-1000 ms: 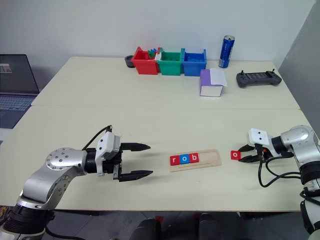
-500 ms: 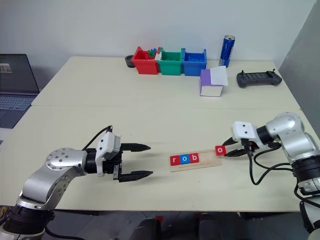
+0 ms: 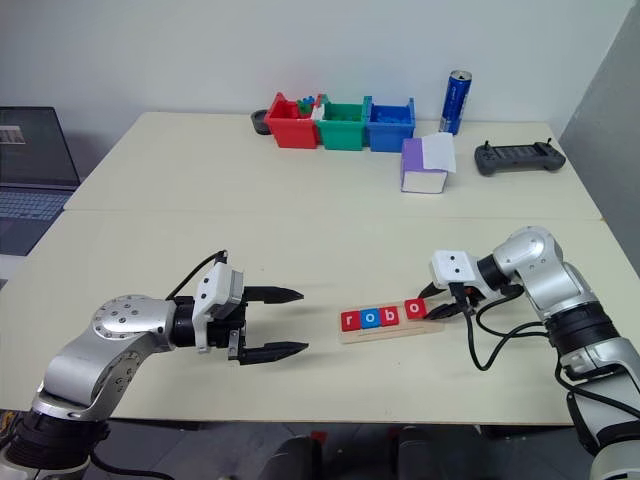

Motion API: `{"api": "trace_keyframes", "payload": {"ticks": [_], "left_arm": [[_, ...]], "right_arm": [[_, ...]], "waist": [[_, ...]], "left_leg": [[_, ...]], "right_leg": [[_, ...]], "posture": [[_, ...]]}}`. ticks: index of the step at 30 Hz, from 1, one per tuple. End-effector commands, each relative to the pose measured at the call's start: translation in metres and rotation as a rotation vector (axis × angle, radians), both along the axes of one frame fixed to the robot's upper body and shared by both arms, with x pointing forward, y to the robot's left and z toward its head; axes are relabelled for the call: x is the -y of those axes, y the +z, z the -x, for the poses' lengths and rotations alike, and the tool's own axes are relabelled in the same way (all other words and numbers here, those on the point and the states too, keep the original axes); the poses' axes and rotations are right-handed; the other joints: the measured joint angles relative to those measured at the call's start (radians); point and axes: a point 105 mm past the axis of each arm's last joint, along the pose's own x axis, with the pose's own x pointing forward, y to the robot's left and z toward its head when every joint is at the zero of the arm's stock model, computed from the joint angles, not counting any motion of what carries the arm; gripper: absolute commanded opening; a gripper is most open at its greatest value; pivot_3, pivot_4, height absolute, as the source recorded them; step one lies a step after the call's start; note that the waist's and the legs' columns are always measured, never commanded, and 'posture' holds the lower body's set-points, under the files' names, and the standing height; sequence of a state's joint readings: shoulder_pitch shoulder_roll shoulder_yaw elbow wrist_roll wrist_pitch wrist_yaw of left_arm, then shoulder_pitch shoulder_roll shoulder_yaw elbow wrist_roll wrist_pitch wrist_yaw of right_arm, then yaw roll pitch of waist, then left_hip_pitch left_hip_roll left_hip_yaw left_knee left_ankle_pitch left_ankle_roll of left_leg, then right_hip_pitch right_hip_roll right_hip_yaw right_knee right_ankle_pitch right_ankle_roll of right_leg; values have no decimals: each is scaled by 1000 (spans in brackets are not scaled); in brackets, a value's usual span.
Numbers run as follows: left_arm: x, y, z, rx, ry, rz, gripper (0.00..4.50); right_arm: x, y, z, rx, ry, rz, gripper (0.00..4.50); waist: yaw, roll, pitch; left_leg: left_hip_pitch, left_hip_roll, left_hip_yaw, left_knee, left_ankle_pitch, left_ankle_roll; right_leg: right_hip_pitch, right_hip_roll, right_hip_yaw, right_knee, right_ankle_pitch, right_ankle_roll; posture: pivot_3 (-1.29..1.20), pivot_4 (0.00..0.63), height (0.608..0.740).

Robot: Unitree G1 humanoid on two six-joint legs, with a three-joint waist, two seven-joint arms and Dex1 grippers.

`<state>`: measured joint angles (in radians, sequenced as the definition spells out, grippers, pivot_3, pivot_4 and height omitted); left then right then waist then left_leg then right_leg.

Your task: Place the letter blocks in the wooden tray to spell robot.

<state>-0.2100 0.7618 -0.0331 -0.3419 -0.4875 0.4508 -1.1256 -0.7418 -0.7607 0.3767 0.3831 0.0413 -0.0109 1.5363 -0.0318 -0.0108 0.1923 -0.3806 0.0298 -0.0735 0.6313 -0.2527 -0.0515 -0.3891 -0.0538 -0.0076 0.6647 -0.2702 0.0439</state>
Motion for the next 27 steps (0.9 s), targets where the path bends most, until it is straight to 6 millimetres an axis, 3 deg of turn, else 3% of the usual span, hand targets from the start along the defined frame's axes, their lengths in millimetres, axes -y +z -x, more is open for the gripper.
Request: {"api": "trace_keyframes", "payload": {"ticks": [1,8,27], "left_arm": [[2,10,3,43,-14,9,4500],[1,8,4,39,-7,13,4500],[0,6,5,38,-5,13,4500]], "right_arm": [[-4,6,-1,16,46,24,1447],[-5,-2,-3,0,30,29,1447],[-12,5,-12,17,22,23,1447]], "waist": [[0,0,0],[0,0,0],[-1,0,0]], "left_leg": [[0,0,0,0,0,0],[0,0,0,0,0,0],[0,0,0,0,0,0]], "right_leg": [[0,0,0,0,0,0],[0,0,0,0,0,0],[0,0,0,0,0,0]], "posture": [[0,150,740],[0,150,740],[0,150,740]]}}
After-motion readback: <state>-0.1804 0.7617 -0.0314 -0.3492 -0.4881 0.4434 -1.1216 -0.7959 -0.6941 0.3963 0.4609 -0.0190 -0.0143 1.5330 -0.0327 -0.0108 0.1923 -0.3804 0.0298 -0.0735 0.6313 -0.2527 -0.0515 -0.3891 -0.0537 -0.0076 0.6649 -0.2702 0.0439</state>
